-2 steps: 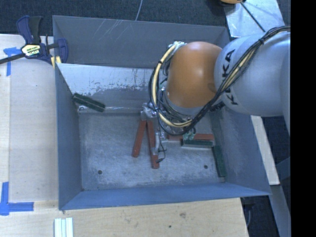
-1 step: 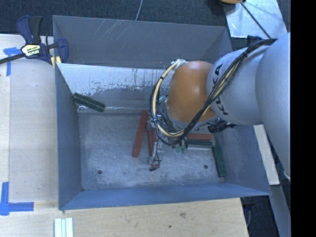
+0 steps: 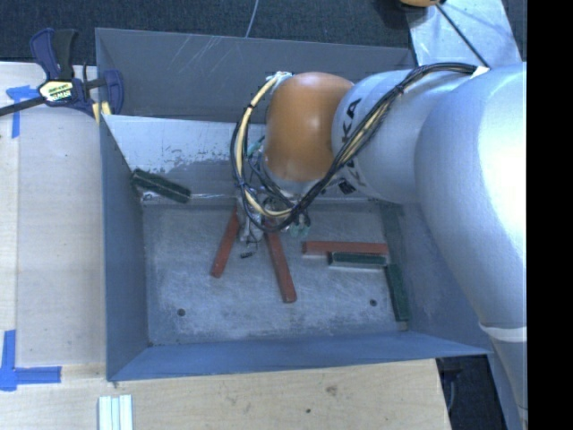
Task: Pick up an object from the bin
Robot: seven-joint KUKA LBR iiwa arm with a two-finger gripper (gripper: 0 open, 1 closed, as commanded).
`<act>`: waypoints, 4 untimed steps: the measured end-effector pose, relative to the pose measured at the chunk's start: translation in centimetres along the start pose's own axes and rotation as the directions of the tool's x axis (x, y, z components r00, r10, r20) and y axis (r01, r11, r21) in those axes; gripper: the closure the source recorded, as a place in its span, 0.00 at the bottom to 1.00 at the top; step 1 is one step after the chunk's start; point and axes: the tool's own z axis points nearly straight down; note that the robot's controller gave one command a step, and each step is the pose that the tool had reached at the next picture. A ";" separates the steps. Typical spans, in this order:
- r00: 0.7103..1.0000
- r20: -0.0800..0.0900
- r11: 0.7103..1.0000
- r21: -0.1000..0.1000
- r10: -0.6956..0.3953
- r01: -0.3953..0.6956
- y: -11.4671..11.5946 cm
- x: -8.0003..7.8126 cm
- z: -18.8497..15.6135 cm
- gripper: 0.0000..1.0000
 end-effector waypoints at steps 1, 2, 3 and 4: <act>1.000 -0.012 1.000 0.000 -0.001 0.001 0.0 0.4 0.4 0.00; 1.000 -0.012 1.000 0.000 0.000 0.000 0.0 0.4 0.4 0.00; 0.955 -0.013 0.955 -0.006 -0.296 0.296 4.8 1.3 0.4 1.00; 0.955 -0.013 0.955 -0.006 -0.295 0.295 4.8 1.3 0.4 1.00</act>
Offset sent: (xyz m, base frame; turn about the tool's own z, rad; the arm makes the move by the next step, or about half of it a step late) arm 0.0000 0.0000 0.0000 0.0000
